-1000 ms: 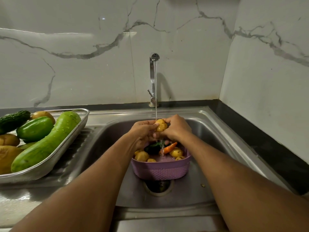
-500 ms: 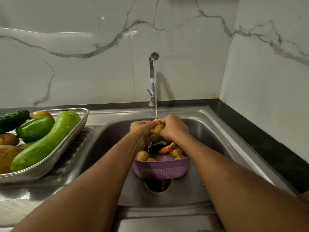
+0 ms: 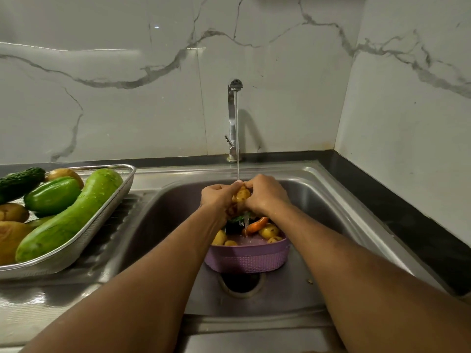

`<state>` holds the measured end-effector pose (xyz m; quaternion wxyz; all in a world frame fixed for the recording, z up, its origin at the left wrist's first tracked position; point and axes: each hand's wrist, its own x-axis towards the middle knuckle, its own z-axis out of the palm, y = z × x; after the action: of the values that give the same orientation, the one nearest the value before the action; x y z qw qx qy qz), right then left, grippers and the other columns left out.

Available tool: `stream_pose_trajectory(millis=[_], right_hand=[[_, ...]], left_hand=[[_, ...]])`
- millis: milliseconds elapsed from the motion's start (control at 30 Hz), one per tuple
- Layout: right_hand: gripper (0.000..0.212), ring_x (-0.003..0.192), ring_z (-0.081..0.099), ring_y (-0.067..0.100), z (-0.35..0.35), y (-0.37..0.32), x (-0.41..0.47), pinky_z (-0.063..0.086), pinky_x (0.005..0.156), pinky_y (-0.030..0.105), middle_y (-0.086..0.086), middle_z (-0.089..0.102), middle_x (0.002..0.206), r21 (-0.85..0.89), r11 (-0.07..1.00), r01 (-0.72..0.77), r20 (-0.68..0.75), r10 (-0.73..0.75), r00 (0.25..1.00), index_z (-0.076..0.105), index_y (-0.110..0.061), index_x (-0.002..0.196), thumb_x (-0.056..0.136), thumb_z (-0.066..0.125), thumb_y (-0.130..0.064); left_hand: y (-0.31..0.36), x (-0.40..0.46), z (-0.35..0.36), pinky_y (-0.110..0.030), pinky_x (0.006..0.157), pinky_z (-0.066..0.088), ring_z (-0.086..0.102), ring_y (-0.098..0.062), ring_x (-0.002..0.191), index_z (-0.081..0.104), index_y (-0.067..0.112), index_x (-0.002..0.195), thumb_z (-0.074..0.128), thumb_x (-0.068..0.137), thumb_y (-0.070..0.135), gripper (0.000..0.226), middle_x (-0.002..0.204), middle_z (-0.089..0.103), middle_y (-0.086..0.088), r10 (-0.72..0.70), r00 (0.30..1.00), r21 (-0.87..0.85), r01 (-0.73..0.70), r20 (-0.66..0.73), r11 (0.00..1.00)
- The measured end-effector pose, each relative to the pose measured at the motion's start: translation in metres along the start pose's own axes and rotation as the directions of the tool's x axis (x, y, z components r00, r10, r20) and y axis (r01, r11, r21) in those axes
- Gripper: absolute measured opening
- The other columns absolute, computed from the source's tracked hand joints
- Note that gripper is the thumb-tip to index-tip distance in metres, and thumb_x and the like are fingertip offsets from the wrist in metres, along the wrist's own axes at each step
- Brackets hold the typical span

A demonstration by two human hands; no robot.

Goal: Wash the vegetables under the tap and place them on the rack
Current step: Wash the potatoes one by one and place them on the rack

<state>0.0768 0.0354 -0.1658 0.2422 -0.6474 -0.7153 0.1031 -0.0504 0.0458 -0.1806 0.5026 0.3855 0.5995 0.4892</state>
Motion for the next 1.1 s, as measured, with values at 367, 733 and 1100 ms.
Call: stream_pose_trajectory(millis=[367,733,1100], right_hand=[[0.051,0.085,0.065,0.010,0.000,0.000,-0.003,0.057,0.077,0.034,-0.011,0.071,0.097,0.003,0.999,0.046,0.016,-0.046,0.999,0.071,-0.037,0.122,0.075,0.087,-0.051],[0.050,0.083,0.065,0.007,-0.004,0.011,-0.002,0.060,0.081,0.034,-0.013,0.069,0.089,0.131,0.991,0.008,0.033,-0.013,0.999,0.074,-0.030,0.110,0.068,0.093,-0.049],[0.029,0.083,0.066,0.017,0.003,0.000,0.000,0.060,0.076,0.035,-0.003,0.072,0.094,-0.064,0.996,-0.056,-0.093,0.050,0.994,0.074,-0.028,0.117,0.089,0.077,-0.028]], left_hand=[[0.008,-0.005,-0.011,-0.037,0.065,0.065,0.076,-0.024,0.079,0.073,0.008,0.104,0.082,0.087,0.027,0.028,0.097,0.078,-0.015,-0.060,0.992,-0.014,0.062,0.109,0.998],[0.008,-0.003,-0.016,-0.034,0.062,0.062,0.075,-0.024,0.081,0.066,0.006,0.122,0.066,0.097,0.006,0.024,0.110,0.075,-0.018,-0.051,0.948,-0.074,0.078,0.315,0.994],[-0.009,0.002,0.011,-0.044,0.069,0.066,0.077,-0.026,0.083,0.075,0.011,0.093,0.087,0.081,0.033,0.028,0.091,0.078,-0.012,0.049,0.998,-0.093,-0.051,-0.030,0.994]])
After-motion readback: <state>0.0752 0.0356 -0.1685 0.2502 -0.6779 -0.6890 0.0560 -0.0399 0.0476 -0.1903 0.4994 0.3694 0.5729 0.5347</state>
